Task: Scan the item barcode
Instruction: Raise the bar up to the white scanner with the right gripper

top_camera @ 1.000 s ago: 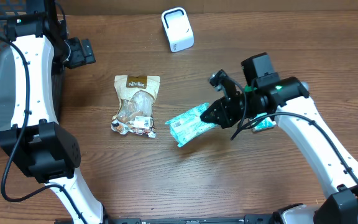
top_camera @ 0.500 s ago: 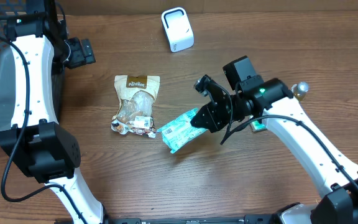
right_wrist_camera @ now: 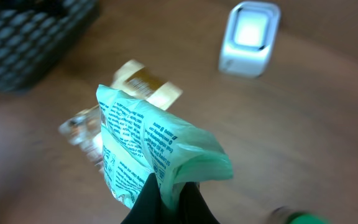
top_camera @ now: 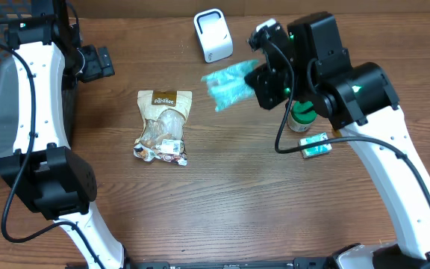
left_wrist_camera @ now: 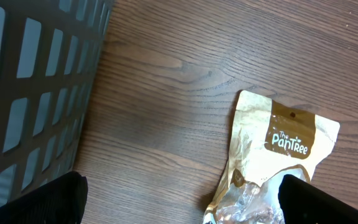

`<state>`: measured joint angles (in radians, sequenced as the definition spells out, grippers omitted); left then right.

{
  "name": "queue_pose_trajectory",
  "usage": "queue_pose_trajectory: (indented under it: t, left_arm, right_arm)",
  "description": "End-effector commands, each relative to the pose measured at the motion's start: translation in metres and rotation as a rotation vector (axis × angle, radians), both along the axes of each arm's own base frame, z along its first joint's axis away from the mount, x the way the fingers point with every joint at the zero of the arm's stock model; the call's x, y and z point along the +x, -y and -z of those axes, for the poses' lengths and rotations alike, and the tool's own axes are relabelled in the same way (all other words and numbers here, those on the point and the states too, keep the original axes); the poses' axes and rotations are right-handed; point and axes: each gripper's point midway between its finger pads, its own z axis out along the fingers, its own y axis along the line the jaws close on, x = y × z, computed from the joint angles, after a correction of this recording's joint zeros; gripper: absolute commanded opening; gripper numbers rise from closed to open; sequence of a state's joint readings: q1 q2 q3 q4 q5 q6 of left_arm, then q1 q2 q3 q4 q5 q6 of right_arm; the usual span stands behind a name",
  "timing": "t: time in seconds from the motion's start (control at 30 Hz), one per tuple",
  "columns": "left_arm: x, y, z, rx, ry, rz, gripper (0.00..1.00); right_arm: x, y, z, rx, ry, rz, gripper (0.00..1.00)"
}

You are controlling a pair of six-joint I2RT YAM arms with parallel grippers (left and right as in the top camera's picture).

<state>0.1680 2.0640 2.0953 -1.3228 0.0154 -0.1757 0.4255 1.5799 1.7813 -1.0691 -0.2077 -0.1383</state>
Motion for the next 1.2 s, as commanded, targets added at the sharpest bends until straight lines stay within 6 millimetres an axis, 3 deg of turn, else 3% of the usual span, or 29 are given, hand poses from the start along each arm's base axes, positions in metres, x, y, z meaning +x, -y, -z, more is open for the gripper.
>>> queue_pose_trajectory:
  t: [0.0,0.13,0.33,0.63,0.87,1.17]
  left_arm:
    - [0.003,0.0,-0.006,0.005,0.018,0.019,1.0]
    - [0.003,0.0,-0.006,0.005,0.018,0.019,1.0]
    - [0.003,0.0,-0.006,0.005,0.018,0.019,1.0]
    - [0.003,0.0,-0.006,0.005,0.018,0.019,0.99]
    - [0.003,0.0,-0.006,0.005,0.018,0.019,1.0]
    - [0.003,0.0,-0.006,0.005,0.018,0.019,1.0]
  right_arm:
    - [0.032,0.012,-0.001,-0.132,0.137,0.023,0.03]
    - [0.064,0.015,0.009,-0.232,0.221,0.036,0.04]
    - [0.118,-0.001,0.037,-0.418,0.374,0.003,0.04]
    - [0.19,-0.028,0.052,-0.791,0.696,0.088,0.04]
    - [0.227,-0.031,0.072,-0.953,0.849,0.231,0.04]
    - [0.243,-0.037,0.101,-1.008,0.928,0.276,0.04]
